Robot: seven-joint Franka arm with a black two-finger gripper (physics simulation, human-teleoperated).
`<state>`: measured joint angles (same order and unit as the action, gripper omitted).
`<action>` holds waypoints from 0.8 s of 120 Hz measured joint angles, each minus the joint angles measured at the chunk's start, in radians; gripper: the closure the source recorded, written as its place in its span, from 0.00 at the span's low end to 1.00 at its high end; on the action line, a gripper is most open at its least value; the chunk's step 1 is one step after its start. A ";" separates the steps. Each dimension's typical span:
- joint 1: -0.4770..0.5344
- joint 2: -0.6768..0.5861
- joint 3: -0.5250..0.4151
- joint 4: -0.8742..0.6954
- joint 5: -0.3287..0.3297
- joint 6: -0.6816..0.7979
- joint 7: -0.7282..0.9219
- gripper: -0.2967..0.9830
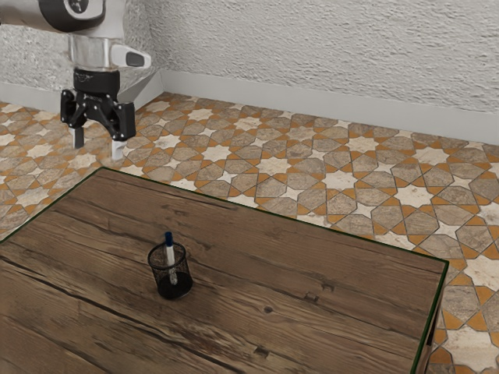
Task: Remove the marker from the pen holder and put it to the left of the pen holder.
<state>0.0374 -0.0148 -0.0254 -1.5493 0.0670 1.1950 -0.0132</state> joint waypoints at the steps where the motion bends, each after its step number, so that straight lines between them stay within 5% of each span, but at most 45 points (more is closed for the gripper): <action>1: 0.000 0.002 0.000 0.000 0.001 0.013 0.000 0.23; 38: 0.002 0.205 0.024 0.018 0.038 0.274 -0.012 0.23; 73: 0.001 0.443 0.030 0.038 -0.017 0.386 -0.039 0.23; 96: -0.003 0.466 0.010 0.030 -0.040 0.458 -0.051 0.23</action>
<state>0.0347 0.4510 -0.0159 -1.5189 0.0269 1.6532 -0.0642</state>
